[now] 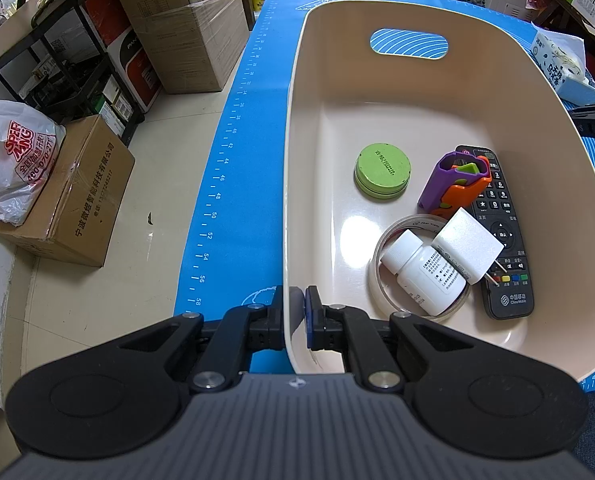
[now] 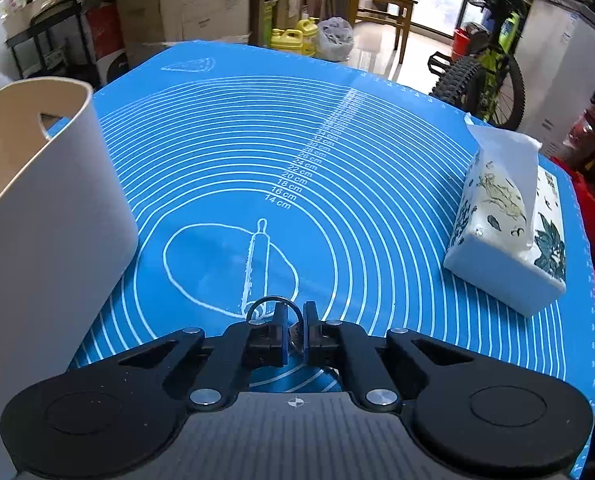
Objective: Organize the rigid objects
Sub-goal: 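Move the right gripper down to the silver keys on the mat, then grasp the silver keys by the ring with the right gripper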
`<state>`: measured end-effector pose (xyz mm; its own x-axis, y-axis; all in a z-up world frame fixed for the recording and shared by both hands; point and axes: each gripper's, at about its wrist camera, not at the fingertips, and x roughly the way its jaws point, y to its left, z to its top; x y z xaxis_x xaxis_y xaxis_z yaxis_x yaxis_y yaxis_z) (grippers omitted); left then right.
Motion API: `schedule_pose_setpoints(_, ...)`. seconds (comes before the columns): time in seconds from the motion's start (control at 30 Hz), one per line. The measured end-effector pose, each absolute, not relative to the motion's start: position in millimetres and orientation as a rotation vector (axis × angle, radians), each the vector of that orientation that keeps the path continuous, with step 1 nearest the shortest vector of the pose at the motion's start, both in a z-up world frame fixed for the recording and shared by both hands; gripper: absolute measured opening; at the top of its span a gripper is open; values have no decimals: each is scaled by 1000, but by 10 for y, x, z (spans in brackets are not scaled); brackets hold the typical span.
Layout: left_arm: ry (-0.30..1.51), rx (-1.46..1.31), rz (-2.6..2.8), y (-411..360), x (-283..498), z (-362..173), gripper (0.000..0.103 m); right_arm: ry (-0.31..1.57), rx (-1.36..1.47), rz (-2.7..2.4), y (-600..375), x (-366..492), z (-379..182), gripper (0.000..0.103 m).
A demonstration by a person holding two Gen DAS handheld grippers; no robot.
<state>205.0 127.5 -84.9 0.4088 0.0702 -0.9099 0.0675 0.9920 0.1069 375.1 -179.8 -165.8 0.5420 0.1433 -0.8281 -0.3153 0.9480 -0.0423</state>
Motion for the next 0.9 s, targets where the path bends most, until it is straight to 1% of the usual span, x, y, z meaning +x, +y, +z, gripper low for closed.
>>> schedule_pose_setpoints(0.3,1150,133,2,1275,2047,-851,10,891,-248,283,-1764,3594,-1543,13)
schedule_pose_setpoints(0.63,1151,134,2,1272,2050,-849,10,834,-278,302,-1740,3475,-1392,13)
schedule_pose_setpoints(0.9,1151,134,2,1273,2051,-848,10,756,-293,295,-1784,3400,-1121,13)
